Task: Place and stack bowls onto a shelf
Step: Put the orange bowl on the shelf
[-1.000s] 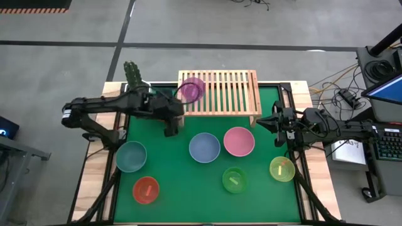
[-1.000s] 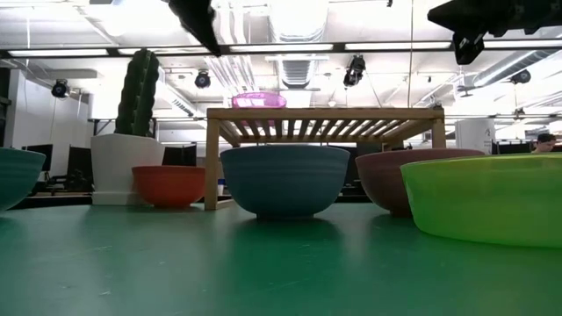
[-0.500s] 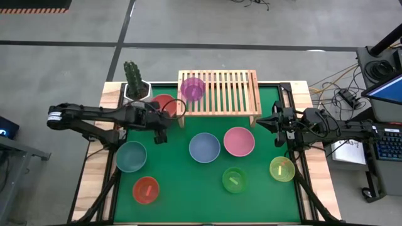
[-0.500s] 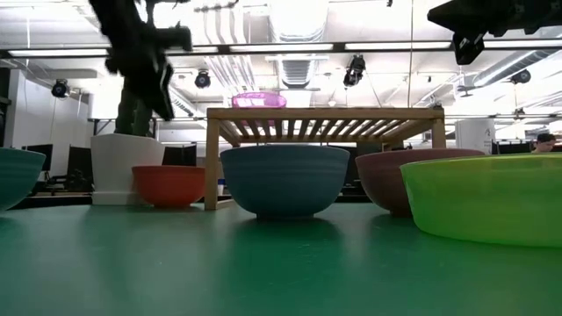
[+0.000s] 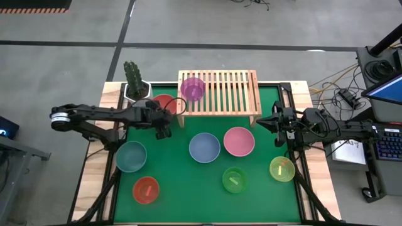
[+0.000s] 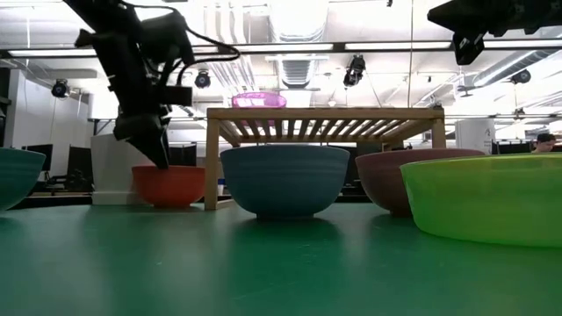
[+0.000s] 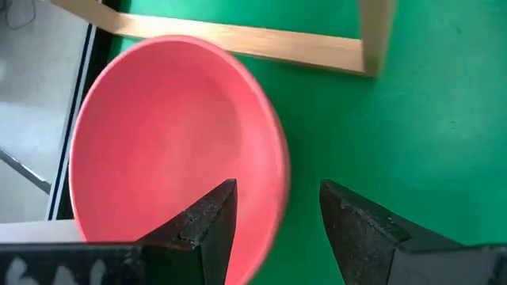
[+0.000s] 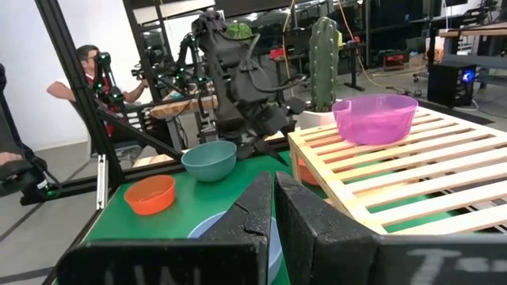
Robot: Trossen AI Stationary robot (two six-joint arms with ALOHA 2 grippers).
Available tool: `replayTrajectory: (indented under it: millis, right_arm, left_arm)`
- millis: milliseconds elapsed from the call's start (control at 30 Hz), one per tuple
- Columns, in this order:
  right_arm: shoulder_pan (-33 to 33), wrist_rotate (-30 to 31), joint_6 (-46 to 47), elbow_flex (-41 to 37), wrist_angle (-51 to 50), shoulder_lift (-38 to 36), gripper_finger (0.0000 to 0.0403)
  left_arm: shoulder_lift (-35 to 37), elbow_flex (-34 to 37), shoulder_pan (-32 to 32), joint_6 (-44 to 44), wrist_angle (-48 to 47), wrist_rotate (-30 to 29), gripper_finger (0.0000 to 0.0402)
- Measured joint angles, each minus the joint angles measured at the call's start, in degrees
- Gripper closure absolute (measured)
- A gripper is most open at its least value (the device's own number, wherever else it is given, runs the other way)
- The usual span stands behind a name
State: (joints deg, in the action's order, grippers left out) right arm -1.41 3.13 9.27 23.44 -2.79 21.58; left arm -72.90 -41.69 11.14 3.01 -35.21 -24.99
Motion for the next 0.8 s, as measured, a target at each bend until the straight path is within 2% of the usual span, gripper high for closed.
replayTrajectory:
  millis: [267,433,633,800]
  right_arm:
    - [0.0,0.0,-0.2,-0.3,0.0,0.0,0.0394]
    - [0.0,0.0,-0.3,-0.3,0.0,0.0,0.0394]
    - [0.0,0.0,-0.3,-0.3,0.0,0.0,0.0394]
    - [0.0,0.0,-0.3,-0.3,0.0,0.0,0.0394]
  left_arm:
    - [-1.8,1.7,1.2,0.6,2.7,0.2,0.0252]
    - [-3.7,1.7,1.2,0.6,2.7,0.5,0.0298]
    - [-5.1,1.6,1.1,-0.4,2.7,0.9,0.0387]
    - [-4.8,1.1,0.9,-1.7,1.0,3.3,0.0396]
